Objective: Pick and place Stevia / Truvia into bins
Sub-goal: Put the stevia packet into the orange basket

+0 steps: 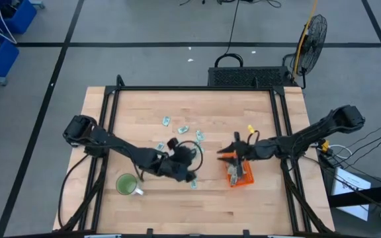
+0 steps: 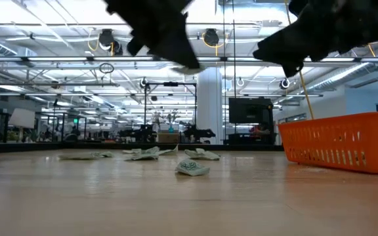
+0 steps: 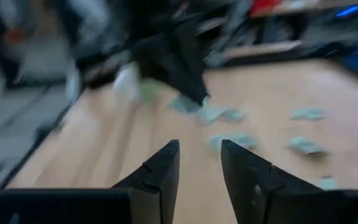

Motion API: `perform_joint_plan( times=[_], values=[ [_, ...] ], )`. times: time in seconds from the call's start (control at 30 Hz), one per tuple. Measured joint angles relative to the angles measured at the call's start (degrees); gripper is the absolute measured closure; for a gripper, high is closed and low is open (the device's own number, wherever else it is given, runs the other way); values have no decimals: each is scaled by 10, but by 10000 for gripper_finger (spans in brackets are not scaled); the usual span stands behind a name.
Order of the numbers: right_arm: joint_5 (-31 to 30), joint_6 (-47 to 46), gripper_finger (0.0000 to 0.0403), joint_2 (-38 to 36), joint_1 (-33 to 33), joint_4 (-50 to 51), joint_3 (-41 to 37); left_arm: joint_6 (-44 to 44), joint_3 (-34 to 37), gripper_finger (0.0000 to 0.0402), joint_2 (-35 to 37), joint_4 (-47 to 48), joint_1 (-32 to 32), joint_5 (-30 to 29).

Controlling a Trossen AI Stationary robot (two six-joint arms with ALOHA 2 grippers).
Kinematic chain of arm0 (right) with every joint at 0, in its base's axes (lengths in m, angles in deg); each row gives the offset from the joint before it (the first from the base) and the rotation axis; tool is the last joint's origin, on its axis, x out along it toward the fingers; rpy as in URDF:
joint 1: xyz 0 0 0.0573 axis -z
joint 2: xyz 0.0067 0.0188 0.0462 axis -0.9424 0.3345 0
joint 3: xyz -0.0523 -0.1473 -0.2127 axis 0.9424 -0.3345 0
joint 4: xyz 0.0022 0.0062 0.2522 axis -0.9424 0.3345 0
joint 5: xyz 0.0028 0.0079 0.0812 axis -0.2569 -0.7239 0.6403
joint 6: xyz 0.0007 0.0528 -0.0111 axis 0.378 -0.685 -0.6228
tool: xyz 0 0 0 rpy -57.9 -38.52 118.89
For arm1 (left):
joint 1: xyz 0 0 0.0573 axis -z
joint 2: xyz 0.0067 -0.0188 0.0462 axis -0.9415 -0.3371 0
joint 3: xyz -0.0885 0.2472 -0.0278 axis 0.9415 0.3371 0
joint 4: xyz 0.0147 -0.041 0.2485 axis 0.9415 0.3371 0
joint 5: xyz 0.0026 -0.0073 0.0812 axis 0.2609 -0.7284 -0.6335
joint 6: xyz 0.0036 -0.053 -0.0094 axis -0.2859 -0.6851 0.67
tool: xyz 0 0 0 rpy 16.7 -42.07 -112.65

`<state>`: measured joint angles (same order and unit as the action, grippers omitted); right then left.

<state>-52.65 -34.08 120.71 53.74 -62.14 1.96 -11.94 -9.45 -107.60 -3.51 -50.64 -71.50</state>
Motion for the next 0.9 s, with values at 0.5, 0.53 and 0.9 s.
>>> perform_joint_plan(
  times=[0.5,0.53,0.9],
  values=[
    [-40,-93,289,-1,38,-181,-77,158,-10,397,-79,-324,-75,-13],
    [-41,-93,289,-1,38,-177,-77,166,-12,398,-89,-335,-78,-11],
    [-85,-85,289,-1,56,-128,-77,249,-94,397,-151,-358,-88,10]
  ],
)
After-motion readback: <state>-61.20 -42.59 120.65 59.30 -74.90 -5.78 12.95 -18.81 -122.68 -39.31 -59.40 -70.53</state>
